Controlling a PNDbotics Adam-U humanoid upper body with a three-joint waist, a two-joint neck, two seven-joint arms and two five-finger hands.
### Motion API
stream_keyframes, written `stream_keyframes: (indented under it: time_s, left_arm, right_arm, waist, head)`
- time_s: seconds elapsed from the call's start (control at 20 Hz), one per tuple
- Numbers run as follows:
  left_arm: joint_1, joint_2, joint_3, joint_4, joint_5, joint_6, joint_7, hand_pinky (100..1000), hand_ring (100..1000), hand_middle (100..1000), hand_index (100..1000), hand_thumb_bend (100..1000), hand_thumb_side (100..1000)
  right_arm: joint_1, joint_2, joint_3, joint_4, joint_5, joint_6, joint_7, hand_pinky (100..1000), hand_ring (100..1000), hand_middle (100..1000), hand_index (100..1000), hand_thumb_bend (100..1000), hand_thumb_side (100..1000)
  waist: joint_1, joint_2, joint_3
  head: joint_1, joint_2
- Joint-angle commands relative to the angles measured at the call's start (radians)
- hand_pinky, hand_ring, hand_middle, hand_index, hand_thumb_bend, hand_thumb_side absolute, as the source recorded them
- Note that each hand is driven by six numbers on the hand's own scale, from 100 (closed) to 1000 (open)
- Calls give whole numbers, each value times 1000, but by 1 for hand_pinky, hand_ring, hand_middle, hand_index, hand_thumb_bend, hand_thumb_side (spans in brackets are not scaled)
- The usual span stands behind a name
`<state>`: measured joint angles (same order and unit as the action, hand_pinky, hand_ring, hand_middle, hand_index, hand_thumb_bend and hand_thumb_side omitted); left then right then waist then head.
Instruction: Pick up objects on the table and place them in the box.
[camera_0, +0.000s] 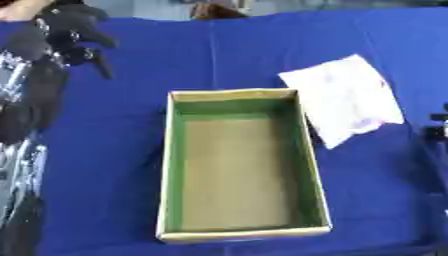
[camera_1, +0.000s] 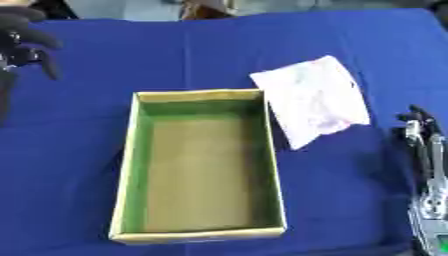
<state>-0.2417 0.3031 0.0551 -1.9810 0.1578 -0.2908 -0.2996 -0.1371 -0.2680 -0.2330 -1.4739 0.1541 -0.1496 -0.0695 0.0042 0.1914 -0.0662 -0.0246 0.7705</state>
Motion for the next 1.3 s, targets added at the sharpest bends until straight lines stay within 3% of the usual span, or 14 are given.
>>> stream_keyframes:
  time_s: [0.05,0.2,0.25,0.3,0.4,0.55,0.9,1.05,1.3]
  left_arm:
    - [-8,7,-1,-19,-4,-5,-1,423,641,783,791,100,1000]
    - [-7,7,-1,-19,-6,-5,-1,423,642,784,791,100,1000]
    - [-7,6,-1,-19,-7,-6,-1,423,641,783,790,100,1000]
    - [-7,6,-1,-19,-7,-6,-1,423,641,783,790,100,1000]
    - [-6,8,-1,-19,-9,-7,-2,424,642,784,790,100,999]
    - [0,9,-1,-19,-15,-6,-2,423,642,784,790,100,1000]
    - [14,19,-3,-19,-28,-2,-5,423,641,784,790,100,1000]
    - [20,24,-5,-19,-31,0,-5,423,641,785,792,100,1000]
    - [24,29,-5,-19,-35,2,-5,423,640,784,790,100,1000]
  right_arm:
    - [-5,-8,-6,-17,6,1,4,656,615,691,885,100,841]
    - [-7,-11,-7,-28,12,0,6,659,617,694,886,100,828]
    - [-11,-17,-7,-41,24,-4,10,664,621,699,888,100,876]
    - [-13,-20,-9,-55,41,-4,15,666,623,701,888,100,807]
    - [-25,-51,-11,-112,98,-11,32,674,631,710,890,100,785]
    - [-38,-133,-9,-221,181,-16,69,693,659,742,905,100,735]
    - [-12,-401,11,-420,305,-18,168,710,703,798,917,100,681]
    - [7,-478,18,-452,327,-18,198,721,729,821,920,190,681]
    - [30,-558,30,-459,331,-29,223,730,744,828,923,210,687]
  waist:
    - [0,-12,-2]
    - [1,-12,-1]
    - [2,-12,-1]
    - [2,-12,-1]
    - [3,-14,-2]
    - [0,-19,-2]
    - [-17,-30,-1]
    - [-25,-35,-4]
    - [-32,-39,-4]
  head:
    - [-12,0]
    - [-11,0]
    - [-11,0]
    - [-10,0]
    - [-10,0]
    - [-7,0]
    - [7,0]
    - [13,0]
    - [22,0]
